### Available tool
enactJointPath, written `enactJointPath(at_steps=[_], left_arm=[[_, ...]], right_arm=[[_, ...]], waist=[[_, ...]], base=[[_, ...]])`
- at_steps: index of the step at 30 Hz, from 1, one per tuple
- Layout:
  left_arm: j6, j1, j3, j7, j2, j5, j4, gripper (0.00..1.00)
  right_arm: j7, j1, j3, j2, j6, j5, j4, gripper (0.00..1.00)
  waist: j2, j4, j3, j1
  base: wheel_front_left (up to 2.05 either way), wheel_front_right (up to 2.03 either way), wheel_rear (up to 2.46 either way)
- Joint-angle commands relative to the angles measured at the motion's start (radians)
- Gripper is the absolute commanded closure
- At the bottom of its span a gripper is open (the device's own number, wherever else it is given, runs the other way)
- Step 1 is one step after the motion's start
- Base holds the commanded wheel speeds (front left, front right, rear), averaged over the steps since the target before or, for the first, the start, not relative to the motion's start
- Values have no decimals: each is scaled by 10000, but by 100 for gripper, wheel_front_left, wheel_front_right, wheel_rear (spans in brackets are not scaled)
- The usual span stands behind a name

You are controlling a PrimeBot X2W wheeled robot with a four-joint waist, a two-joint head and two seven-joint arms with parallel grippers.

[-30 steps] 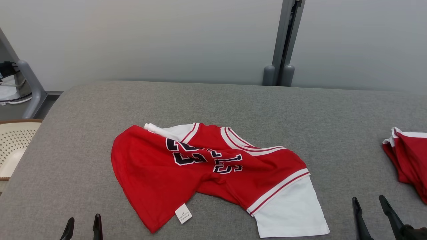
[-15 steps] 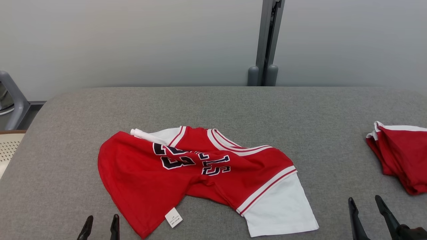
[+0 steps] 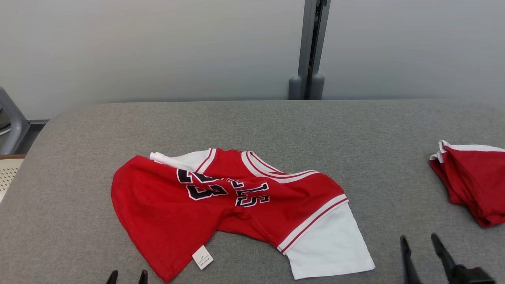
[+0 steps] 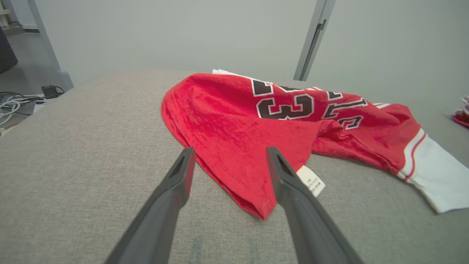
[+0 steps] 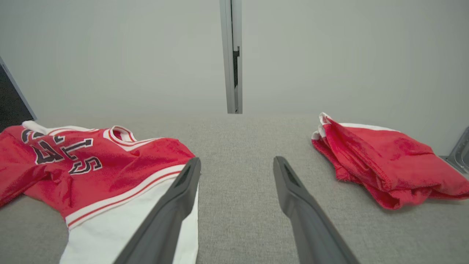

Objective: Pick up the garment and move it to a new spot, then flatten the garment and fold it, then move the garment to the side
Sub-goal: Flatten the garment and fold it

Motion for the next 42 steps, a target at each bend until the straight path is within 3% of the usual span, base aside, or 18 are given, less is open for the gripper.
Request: enactJointPath(at_steps=[1,4,5,12,22,29,30,31,32,33,34,39,42], left_arm=[[-18,52,-93,15,78,104,260,0],[-19,-345,-446,696,176,137,824,0],[-19,-547,-808,1403,213,102,1048,0],[48,-1299,-1056,2844,54,-313,1247,0],[60,-1963,-1195,3303,39,-570,1365,0],[23,-2283,-1474,3518,-11,-839,1725,0],[15,-2318,-1545,3542,-36,-896,1795,4],[9,-2361,-1613,3550,-51,-912,1871,60],[3,-2393,-1689,3581,-48,-934,1963,97],[-3,-2413,-1764,3606,-34,-968,2048,100],[-9,-2429,-1836,3602,-20,-988,2115,100],[-2,-2425,-1846,3391,14,-1411,2044,100],[-12,-2266,-1618,3388,21,-2153,1445,100]], right_arm=[[-11,76,214,-38,-3,19,353,0],[607,-467,971,-64,0,-242,1316,0],[1266,-831,1412,-59,-3,-271,1786,0],[3235,-1782,1672,-55,-3,-528,2760,0],[3885,-2201,1316,-64,-6,-1071,3068,0],[4350,-2225,1923,-34,-3,-718,3313,0],[4401,-2249,2036,-30,-3,-656,3360,0],[4451,-2268,2165,-26,-3,-531,3404,0],[4553,-2293,2279,-24,-3,-442,3467,5],[4538,-2307,2405,-26,-2,-332,3498,73],[4472,-2342,2508,-17,0,-140,3482,100],[4079,-2478,2600,-24,6,851,3187,100],[3674,-2574,2384,-43,6,2047,2491,100]], waist=[[0,22,34,0],[0,46,172,0],[0,84,298,0],[0,242,779,0],[0,282,1558,0],[0,194,1825,0],[0,182,1848,0],[0,171,1866,0],[0,161,1876,0],[0,154,1875,0],[0,149,1866,0],[0,120,1767,0],[0,63,1629,0]], base=[[0,0,0],[0,0,0],[0,0,0],[0,0,0],[0,0,0],[0,0,0],[0,0,0],[0,0,0],[0,0,0],[0,0,0],[0,0,0],[0,0,0],[0,0,0]])
